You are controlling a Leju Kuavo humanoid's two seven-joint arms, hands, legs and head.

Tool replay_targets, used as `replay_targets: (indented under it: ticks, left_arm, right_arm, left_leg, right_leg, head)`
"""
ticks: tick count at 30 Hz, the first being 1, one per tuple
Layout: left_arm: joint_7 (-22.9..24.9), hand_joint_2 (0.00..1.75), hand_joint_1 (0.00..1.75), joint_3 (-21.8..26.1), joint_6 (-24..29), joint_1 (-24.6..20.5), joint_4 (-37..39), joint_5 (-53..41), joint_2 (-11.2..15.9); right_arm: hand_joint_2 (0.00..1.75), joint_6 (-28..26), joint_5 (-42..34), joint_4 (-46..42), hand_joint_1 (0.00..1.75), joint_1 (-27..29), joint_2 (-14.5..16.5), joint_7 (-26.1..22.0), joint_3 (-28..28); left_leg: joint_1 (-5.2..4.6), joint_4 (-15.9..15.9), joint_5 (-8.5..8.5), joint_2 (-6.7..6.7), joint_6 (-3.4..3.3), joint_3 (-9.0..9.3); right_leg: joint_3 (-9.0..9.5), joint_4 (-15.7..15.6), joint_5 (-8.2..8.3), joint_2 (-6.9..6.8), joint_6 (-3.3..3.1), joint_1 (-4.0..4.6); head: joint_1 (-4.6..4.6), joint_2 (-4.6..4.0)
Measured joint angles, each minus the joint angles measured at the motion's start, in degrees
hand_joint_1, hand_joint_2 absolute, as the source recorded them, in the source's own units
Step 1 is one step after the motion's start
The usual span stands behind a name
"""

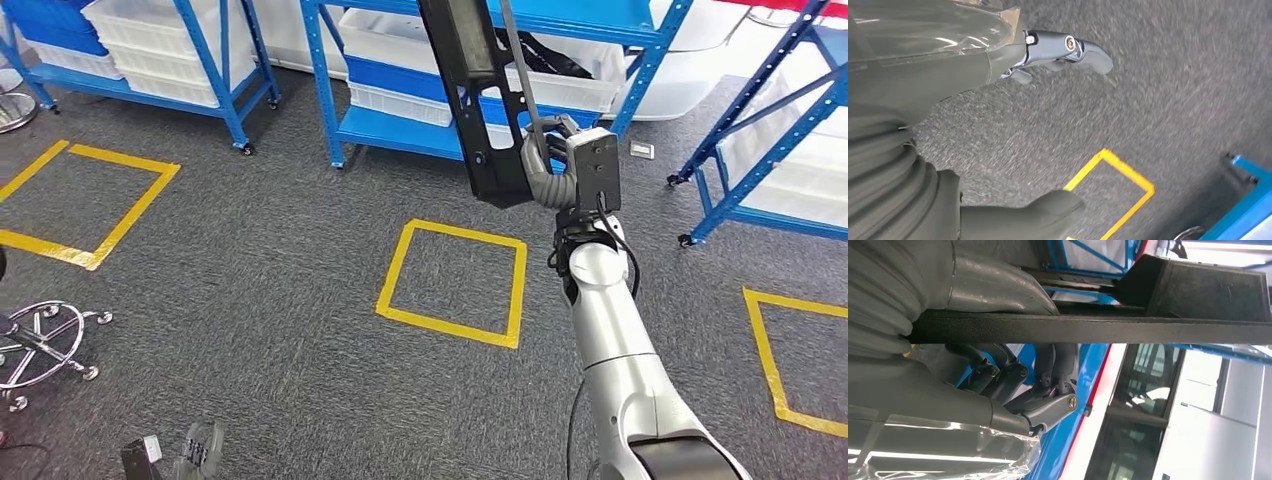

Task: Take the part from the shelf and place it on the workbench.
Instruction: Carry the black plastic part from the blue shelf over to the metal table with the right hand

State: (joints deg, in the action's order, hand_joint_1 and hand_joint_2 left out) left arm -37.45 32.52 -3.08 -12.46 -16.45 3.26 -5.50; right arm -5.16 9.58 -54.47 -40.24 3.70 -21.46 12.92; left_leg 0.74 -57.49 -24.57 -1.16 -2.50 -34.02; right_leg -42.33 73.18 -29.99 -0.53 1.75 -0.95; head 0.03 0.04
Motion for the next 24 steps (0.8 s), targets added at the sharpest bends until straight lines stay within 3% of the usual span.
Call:
replay_targets:
  ticks: [1,2,4,6,7,9,10,12,14,15,16,17,18,21,22,24]
  left_arm:
    - [0.01,1.75,0.00,0.00,0.00,0.11,0.01,0.04,-0.01]
    - [0.01,1.75,0.00,0.00,0.00,0.22,0.01,0.08,-0.02]
    - [0.01,1.75,0.00,0.00,0.00,0.32,0.02,0.14,-0.04]
    - [0.02,1.75,0.00,0.00,0.00,0.33,0.02,0.17,-0.09]
    - [0.02,1.75,0.00,0.00,0.00,0.37,0.03,0.18,-0.10]
    - [0.01,1.75,0.00,0.00,0.01,0.47,0.05,0.20,-0.09]
    - [-0.02,1.75,0.00,0.00,0.02,0.55,0.07,0.21,-0.05]
    - [-0.12,1.75,0.00,0.00,0.07,0.57,0.09,0.28,0.09]
    - [-0.23,1.75,0.00,0.01,0.22,0.51,0.10,0.44,0.26]
    - [-0.26,1.75,0.00,0.01,0.37,0.53,0.11,0.52,0.30]
    - [-0.27,1.75,0.00,0.01,0.51,0.60,0.11,0.58,0.33]
    - [-0.27,1.75,0.00,0.01,0.63,0.66,0.11,0.62,0.35]
    - [-0.27,1.75,0.00,0.00,0.70,0.67,0.11,0.64,0.40]
    - [-0.28,1.75,0.00,-0.01,0.72,0.47,0.10,0.71,0.50]
    - [-0.29,1.75,0.00,-0.01,0.73,0.39,0.10,0.73,0.49]
    - [-0.31,1.75,0.00,-0.02,0.74,0.39,0.10,0.76,0.46]
  right_arm:
    - [1.75,0.00,0.07,0.10,1.75,0.20,-0.06,0.00,0.00]
    - [1.75,0.00,0.13,0.16,1.75,0.38,-0.10,0.00,0.00]
    - [1.75,0.00,0.16,0.20,1.75,0.48,-0.12,0.00,0.00]
    - [1.75,0.00,0.18,0.20,1.75,0.36,-0.13,-0.03,0.01]
    - [1.75,0.00,0.20,0.20,1.75,0.32,-0.09,-0.05,0.03]
    - [1.75,0.00,0.28,0.20,1.75,0.27,0.06,-0.09,0.08]
    - [1.75,0.00,0.30,0.19,1.75,0.23,0.18,-0.09,0.10]
    - [1.75,0.08,0.39,0.15,1.75,0.07,0.49,-0.07,0.12]
    - [1.75,0.16,0.55,0.10,1.75,-0.04,0.69,0.02,0.13]
    - [1.75,0.16,0.63,0.09,1.75,-0.04,0.69,0.09,0.13]
    - [1.75,0.17,0.69,0.09,1.75,-0.01,0.67,0.15,0.13]
    - [1.75,0.17,0.77,0.08,1.75,0.03,0.67,0.20,0.15]
    - [1.75,0.17,0.87,0.04,1.75,0.07,0.67,0.26,0.20]
    - [1.75,0.17,1.15,-0.44,1.75,0.04,0.57,0.36,0.28]
    - [1.75,0.17,1.19,-0.64,1.75,-0.01,0.50,0.36,0.29]
    - [1.75,0.17,1.24,-0.89,1.75,0.00,0.36,0.38,0.33]
  left_leg:
    - [-0.15,-0.02,0.05,-0.71,-0.05,-0.09]
    - [-0.29,-0.05,0.07,-1.45,-0.06,-0.11]
    - [-0.51,-0.12,0.09,-2.79,-0.03,-0.08]
    - [-0.71,-0.19,0.15,-3.81,0.27,-0.33]
    - [-0.68,-0.17,0.23,-4.20,0.52,-0.55]
    - [-0.56,0.03,0.47,-4.99,1.18,-0.88]
    - [-0.55,-0.03,0.37,-4.91,1.47,-1.04]
    - [-0.69,-2.65,-1.34,-2.92,2.07,-2.46]
    - [-0.48,-9.73,-4.74,-0.28,2.69,-6.10]
    - [-0.22,-13.41,-6.04,0.32,3.01,-8.08]
    - [0.06,-15.68,-6.47,0.67,3.31,-9.41]
    - [0.35,-15.81,-5.88,0.96,3.56,-9.67]
    - [0.63,-13.51,-4.29,1.41,3.76,-8.63]
    - [0.76,-2.43,0.17,4.33,3.87,-2.75]
    - [0.60,-0.74,0.53,4.78,3.66,-1.82]
    - [0.20,-0.28,0.62,3.78,2.84,-1.70]
  right_leg:
    - [-0.69,1.69,-0.43,0.22,0.11,0.12]
    - [-0.22,0.92,0.12,0.41,0.29,0.25]
    - [3.52,-6.75,3.27,1.50,0.48,0.43]
    - [6.96,-13.73,5.64,3.07,0.03,0.61]
    - [7.64,-15.17,6.03,3.46,-0.29,0.75]
    - [7.82,-15.62,6.12,2.68,-0.77,0.84]
    - [7.98,-15.94,6.27,2.20,-1.02,0.55]
    - [8.43,-16.73,6.53,1.15,-1.76,-0.11]
    - [8.66,-17.02,6.50,0.11,-2.33,-0.27]
    - [8.66,-17.02,6.45,-0.43,-2.48,-0.26]
    - [8.64,-17.01,6.41,-0.97,-2.51,-0.28]
    - [8.63,-16.98,6.37,-1.51,-2.51,-0.32]
    - [8.64,-16.93,6.31,-2.02,-2.41,-0.39]
    - [8.59,-16.33,5.72,-3.39,-1.50,-0.09]
    - [8.56,-16.12,5.55,-3.82,-1.12,0.19]
    - [8.65,-16.10,5.44,-4.87,-0.41,0.54]
  head:
    - [0.05,0.00]
    - [0.10,0.00]
    - [0.17,0.00]
    - [0.06,0.00]
    - [-0.02,0.00]
    - [-0.03,0.00]
    - [-0.03,0.00]
    - [-0.28,0.00]
    - [-0.66,0.00]
    - [-0.80,0.00]
    - [-0.84,0.00]
    - [-0.88,0.00]
    - [-0.91,0.00]
    - [-1.06,0.00]
    - [-0.97,0.00]
    - [-0.67,0.00]
